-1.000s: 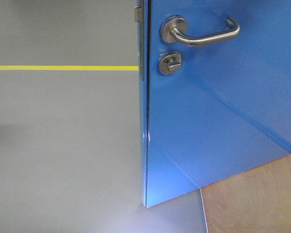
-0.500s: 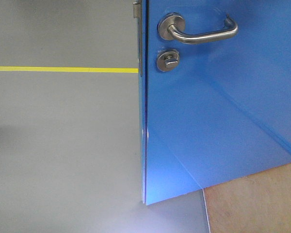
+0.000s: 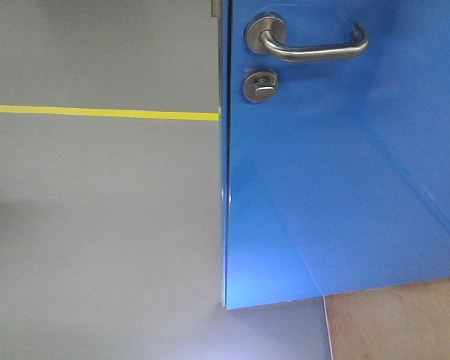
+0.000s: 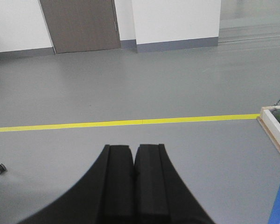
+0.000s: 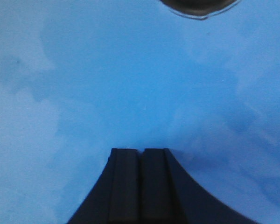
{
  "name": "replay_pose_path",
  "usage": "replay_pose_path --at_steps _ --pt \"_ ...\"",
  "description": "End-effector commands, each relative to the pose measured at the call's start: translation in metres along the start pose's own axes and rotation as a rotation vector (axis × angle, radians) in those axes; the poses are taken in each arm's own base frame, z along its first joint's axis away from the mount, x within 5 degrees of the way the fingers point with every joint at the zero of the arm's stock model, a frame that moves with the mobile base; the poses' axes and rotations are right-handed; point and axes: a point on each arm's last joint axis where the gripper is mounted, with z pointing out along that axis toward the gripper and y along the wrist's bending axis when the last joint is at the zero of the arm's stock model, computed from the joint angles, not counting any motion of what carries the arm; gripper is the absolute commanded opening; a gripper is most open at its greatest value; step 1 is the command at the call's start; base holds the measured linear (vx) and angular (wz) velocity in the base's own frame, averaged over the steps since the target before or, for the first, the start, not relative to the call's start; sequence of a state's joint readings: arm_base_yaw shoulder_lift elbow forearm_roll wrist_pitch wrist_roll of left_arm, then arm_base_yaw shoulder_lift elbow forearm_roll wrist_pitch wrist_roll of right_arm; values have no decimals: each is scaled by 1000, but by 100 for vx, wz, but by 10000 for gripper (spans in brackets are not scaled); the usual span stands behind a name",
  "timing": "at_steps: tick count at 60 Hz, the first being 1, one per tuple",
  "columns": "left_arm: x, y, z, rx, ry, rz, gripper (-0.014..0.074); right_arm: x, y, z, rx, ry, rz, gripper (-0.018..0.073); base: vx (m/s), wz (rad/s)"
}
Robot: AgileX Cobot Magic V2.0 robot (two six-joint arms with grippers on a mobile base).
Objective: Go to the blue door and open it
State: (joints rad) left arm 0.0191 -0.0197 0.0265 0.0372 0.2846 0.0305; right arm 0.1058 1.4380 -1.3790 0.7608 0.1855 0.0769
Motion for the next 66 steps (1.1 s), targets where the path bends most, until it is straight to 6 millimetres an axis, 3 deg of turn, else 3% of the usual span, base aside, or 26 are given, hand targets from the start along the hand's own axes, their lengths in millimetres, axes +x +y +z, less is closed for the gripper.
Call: replay_pose_path --at_steps 1,66 --pt "-6 0 0 3 -86 -9 70 -18 16 -10 -49 -105 -12 2 16 6" --pt "-6 0 0 3 -86 -9 70 -17 15 -9 -47 -103 -12 2 19 4"
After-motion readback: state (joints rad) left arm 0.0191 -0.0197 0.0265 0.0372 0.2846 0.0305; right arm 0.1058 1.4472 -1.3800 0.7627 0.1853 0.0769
